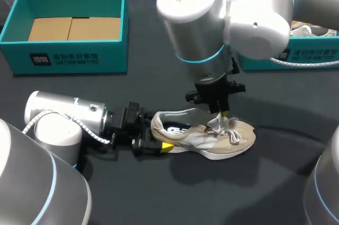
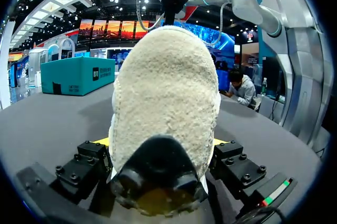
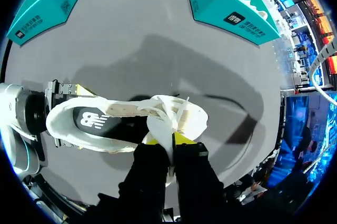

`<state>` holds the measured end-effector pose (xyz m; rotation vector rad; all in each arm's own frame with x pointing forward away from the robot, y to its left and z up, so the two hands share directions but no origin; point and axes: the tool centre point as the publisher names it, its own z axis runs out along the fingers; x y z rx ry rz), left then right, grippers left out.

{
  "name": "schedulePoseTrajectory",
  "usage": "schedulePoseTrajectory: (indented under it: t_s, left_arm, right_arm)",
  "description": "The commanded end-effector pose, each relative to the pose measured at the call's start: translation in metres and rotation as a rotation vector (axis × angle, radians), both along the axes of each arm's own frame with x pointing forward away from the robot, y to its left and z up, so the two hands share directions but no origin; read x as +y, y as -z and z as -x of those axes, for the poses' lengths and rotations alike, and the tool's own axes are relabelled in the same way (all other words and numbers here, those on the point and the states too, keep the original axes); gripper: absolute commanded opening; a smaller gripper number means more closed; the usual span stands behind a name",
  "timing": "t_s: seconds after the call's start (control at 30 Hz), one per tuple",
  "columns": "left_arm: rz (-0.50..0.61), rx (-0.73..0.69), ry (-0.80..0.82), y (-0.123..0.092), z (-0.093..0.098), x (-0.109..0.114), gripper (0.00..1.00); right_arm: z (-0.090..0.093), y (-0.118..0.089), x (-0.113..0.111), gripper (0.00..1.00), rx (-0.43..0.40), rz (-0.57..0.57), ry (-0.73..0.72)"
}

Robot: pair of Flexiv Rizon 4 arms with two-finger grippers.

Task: Take the shoe out of the shoebox, open the shoe tongue, remove and reinsert the insole, then place the shoe into the shoebox

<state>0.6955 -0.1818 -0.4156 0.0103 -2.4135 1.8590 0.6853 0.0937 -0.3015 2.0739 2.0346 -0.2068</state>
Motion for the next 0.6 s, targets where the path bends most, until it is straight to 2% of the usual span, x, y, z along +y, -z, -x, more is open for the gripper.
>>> schedulePoseTrajectory:
  t_s: [0.03, 0.13, 0.2, 0.33, 0.6]
  left_arm:
    - [-0.002, -0.001, -0.002, 0.004, 0.0, -0.002, 0.0]
    - [-0.002, -0.001, -0.002, 0.004, 0.0, -0.002, 0.0]
    - [-0.002, -0.001, -0.002, 0.004, 0.0, -0.002, 0.0]
    - [-0.002, -0.001, -0.002, 0.004, 0.0, -0.002, 0.0]
    - [-0.002, -0.001, -0.002, 0.004, 0.0, -0.002, 0.0]
  right_arm:
    - [0.001, 0.0, -0.009, 0.0, -0.004, -0.154, -0.011]
    - [0.001, 0.0, -0.009, 0.0, -0.004, -0.154, -0.011]
    - [0.004, 0.001, -0.018, 0.0, -0.012, -0.222, -0.05]
    - [0.006, 0.009, -0.031, 0.0, 0.005, -0.274, -0.154]
    - [0.004, 0.026, -0.052, 0.0, 0.022, -0.269, -0.192]
